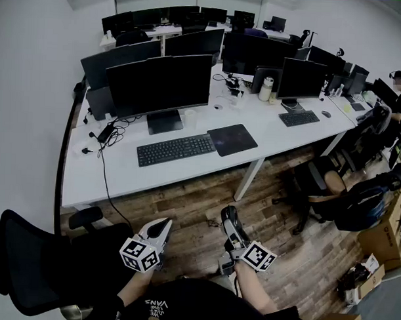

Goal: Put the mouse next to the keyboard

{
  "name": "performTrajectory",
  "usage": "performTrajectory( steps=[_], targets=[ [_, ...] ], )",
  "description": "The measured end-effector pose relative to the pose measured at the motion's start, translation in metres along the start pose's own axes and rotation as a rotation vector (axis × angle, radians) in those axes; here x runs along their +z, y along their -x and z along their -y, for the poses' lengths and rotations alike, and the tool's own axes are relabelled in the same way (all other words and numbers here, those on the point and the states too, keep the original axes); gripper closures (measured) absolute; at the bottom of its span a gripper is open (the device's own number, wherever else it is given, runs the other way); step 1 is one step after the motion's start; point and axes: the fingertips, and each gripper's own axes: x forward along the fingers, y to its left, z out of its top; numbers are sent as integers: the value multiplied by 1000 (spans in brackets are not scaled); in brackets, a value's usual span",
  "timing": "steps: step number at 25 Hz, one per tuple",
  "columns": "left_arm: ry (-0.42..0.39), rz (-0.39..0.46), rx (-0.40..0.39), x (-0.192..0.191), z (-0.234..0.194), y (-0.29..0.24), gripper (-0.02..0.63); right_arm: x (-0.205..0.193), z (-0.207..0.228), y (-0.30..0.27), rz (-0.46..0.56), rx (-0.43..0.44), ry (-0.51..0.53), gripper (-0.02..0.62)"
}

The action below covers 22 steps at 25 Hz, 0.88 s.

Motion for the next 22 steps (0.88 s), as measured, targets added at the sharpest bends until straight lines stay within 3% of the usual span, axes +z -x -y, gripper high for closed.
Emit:
performTrajectory(
  steps=[12, 22],
  targets=[
    [0, 5, 27, 6, 17, -48, 605, 36, 15, -21, -83, 52, -1, 414],
    [17, 27, 66, 0, 46, -132, 606, 104, 59, -39, -150, 99, -17, 414]
  ],
)
